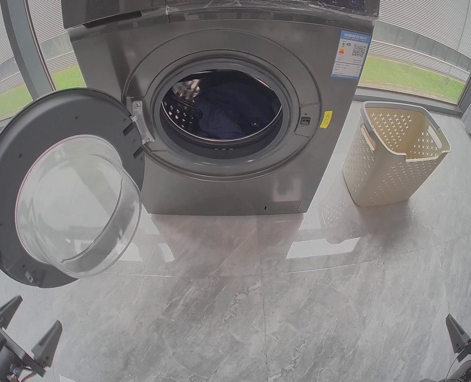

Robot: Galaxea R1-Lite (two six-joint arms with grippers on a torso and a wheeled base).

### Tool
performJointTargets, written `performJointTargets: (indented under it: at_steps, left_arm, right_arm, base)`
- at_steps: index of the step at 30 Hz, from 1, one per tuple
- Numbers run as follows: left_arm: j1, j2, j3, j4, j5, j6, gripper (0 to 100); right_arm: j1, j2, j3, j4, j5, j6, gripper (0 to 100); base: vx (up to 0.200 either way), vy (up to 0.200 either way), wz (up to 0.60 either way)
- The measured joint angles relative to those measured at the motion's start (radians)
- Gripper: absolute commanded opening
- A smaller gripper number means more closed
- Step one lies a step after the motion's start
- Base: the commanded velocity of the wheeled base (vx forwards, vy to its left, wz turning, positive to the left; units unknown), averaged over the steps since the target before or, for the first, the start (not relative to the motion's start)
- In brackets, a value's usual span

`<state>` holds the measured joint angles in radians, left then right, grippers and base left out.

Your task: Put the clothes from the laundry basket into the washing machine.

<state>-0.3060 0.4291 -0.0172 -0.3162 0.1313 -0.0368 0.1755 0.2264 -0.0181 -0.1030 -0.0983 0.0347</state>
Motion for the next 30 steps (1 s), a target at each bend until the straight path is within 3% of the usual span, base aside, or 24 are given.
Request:
performJointTargets:
  at_steps: [5, 10, 12, 17, 23, 30]
  left_arm:
    - [0.111, -0.198, 0.000, 0.244, -0.088, -0.012, 100]
    - [0.218, -0.300, 0.000, 0.271, -0.137, -0.030, 100]
    - [0.250, -0.329, 0.000, 0.268, -0.133, -0.030, 100]
    - [0.288, -0.384, 0.000, 0.278, -0.061, -0.013, 100]
    - [0.301, -0.409, 0.000, 0.314, -0.128, 0.032, 100]
    - [0.304, -0.416, 0.000, 0.319, -0.127, 0.023, 100]
  right_arm:
    - [-0.029, -0.077, 0.000, 0.050, 0.044, -0.005, 100]
    - [-0.104, -0.122, 0.000, 0.080, 0.070, -0.015, 100]
    - [-0.140, -0.141, 0.000, 0.088, 0.083, -0.019, 100]
    - [-0.172, -0.186, 0.000, 0.103, 0.118, -0.035, 100]
    - [-0.170, -0.206, 0.000, 0.114, 0.133, -0.047, 100]
    - [-0.168, -0.213, 0.000, 0.107, 0.134, -0.046, 100]
  base:
    - [0.000, 0.000, 0.00]
    - [0.000, 0.000, 0.00]
    - [0.000, 0.000, 0.00]
    - [0.000, 0.000, 0.00]
    - [0.000, 0.033, 0.00]
    - [0.000, 0.200, 0.00]
